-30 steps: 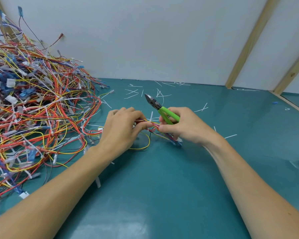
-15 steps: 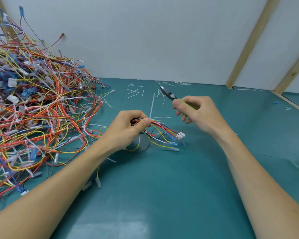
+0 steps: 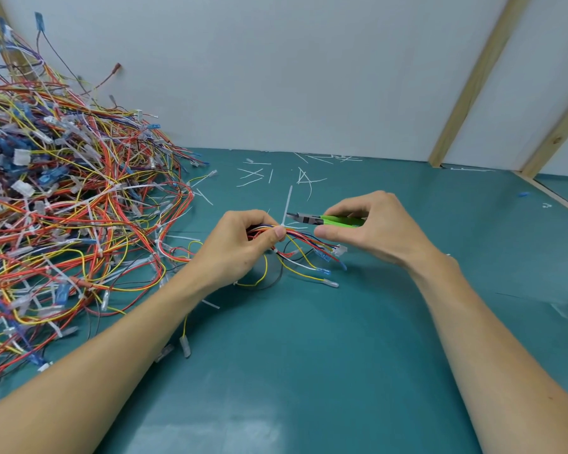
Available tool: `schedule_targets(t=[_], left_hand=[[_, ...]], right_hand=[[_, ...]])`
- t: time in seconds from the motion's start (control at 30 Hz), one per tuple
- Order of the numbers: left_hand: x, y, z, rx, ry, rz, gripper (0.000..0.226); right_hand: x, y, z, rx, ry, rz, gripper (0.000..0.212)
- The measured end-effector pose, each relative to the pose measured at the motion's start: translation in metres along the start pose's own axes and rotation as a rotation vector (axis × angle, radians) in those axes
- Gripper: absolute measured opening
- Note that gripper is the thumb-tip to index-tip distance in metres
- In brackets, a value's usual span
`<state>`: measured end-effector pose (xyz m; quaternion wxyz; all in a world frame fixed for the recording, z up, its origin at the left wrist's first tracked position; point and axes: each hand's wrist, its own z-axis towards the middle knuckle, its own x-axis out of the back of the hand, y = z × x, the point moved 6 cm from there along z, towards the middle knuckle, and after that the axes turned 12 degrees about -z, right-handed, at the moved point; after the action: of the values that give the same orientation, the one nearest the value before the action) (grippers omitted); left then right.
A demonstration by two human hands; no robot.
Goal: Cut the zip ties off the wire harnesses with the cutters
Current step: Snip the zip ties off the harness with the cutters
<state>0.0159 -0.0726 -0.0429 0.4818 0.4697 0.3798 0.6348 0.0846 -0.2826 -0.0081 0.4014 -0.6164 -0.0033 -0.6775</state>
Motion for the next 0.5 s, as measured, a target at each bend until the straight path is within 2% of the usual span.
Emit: schedule_targets(t=[0.5], left_hand=[[0.0013,0.0007,-0.0006,0.004,0.022,0.018,0.014]], right_hand=[[-0.0020,-0.0020,0.0021,0.032,0.026,-0.075,0.051]])
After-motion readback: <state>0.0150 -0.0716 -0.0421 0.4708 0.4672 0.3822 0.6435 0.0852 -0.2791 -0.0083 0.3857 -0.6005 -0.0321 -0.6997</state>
